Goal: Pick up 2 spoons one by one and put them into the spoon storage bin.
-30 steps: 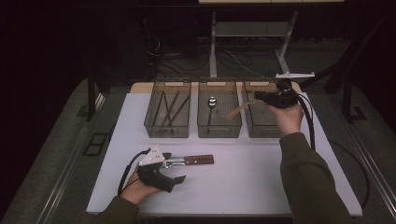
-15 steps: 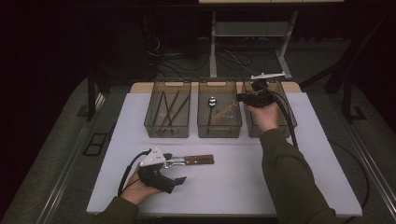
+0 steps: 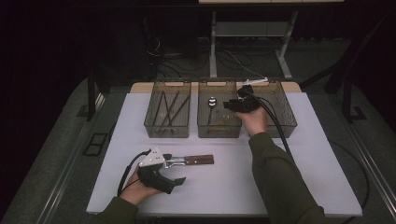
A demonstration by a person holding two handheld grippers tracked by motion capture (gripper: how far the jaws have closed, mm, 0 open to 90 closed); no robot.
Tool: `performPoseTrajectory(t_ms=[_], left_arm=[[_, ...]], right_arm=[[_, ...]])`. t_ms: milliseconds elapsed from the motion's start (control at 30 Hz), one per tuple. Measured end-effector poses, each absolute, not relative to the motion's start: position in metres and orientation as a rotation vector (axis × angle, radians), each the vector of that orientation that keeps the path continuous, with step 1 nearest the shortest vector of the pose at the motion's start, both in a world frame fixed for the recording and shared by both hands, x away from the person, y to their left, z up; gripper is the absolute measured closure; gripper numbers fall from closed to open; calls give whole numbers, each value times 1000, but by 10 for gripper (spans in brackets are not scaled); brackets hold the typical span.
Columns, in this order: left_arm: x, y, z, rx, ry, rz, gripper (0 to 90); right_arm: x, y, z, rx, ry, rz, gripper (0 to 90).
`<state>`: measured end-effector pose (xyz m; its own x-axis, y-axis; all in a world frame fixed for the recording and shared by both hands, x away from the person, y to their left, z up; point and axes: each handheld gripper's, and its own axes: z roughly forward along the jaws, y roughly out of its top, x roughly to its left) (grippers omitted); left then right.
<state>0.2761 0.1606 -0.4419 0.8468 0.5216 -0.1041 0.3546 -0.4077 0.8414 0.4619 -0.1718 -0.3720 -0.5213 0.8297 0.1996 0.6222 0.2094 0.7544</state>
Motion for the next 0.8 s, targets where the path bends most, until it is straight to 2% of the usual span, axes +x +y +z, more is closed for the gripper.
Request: performPoseTrajectory(t_ms=[100,400,800], left_arm=[[276,161,-442,2044,638,217,0],[275,162,-441,2022,657,210,0],[273,165,-441,2041,661,218,0]], right_arm=[[461,-172,-371,1329,2242,1179,513],[445,-187,-364,1248,2247,1234,386],[408,-207,-362,1148,2304,1323,258]])
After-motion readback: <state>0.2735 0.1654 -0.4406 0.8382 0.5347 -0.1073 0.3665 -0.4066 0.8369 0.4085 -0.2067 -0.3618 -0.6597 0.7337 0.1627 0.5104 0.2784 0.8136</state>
